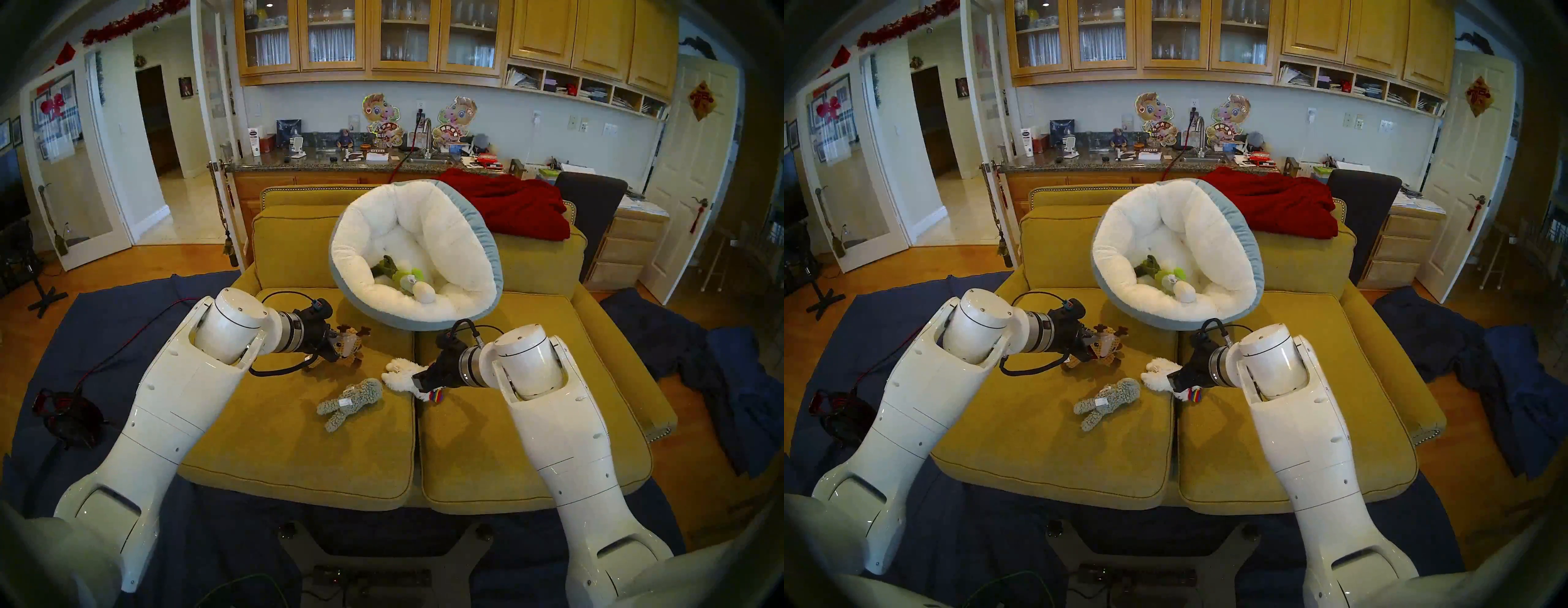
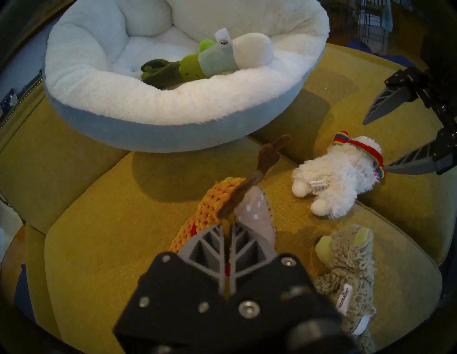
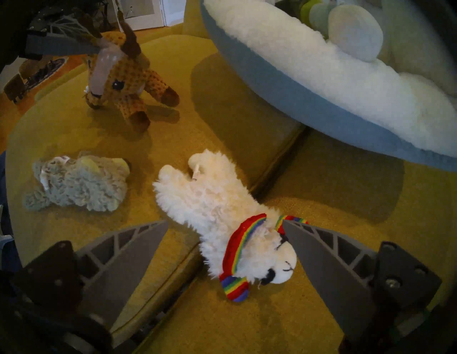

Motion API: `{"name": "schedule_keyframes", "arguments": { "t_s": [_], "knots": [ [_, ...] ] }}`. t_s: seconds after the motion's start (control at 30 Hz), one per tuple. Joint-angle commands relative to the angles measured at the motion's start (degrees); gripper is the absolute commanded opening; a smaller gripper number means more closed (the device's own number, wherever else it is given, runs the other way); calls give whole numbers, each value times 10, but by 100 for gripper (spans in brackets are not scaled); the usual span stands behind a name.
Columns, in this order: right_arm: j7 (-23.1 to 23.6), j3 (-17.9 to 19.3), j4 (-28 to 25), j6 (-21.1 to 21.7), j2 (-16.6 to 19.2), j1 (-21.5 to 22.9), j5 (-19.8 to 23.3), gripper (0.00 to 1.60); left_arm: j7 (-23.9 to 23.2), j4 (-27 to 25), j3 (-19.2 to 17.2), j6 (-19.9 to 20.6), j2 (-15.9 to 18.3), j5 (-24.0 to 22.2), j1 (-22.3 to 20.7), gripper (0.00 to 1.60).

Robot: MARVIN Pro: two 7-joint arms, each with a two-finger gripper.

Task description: Put toys into dog bed

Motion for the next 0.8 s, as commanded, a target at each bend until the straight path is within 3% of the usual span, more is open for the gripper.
{"name": "schedule_keyframes", "arguments": {
  "t_s": [0.0,0.17,0.3,0.43,0.77],
  "knots": [
    [-1,4,-4,-1,-1,17,0,160,28,36,-30,-29,-37,17,-60,0],
    [-2,3,3,-1,-2,15,-4,160,41,54,-41,-38,-51,26,-79,0],
    [-3,2,9,-1,-3,13,-6,160,37,10,-59,-28,-58,24,-86,0],
    [-3,2,16,-1,-5,13,-9,160,36,1,-64,-23,-71,28,-104,0],
    [-4,3,29,-2,-9,16,-12,160,33,24,-70,-16,-99,40,-138,0]
  ]
}}
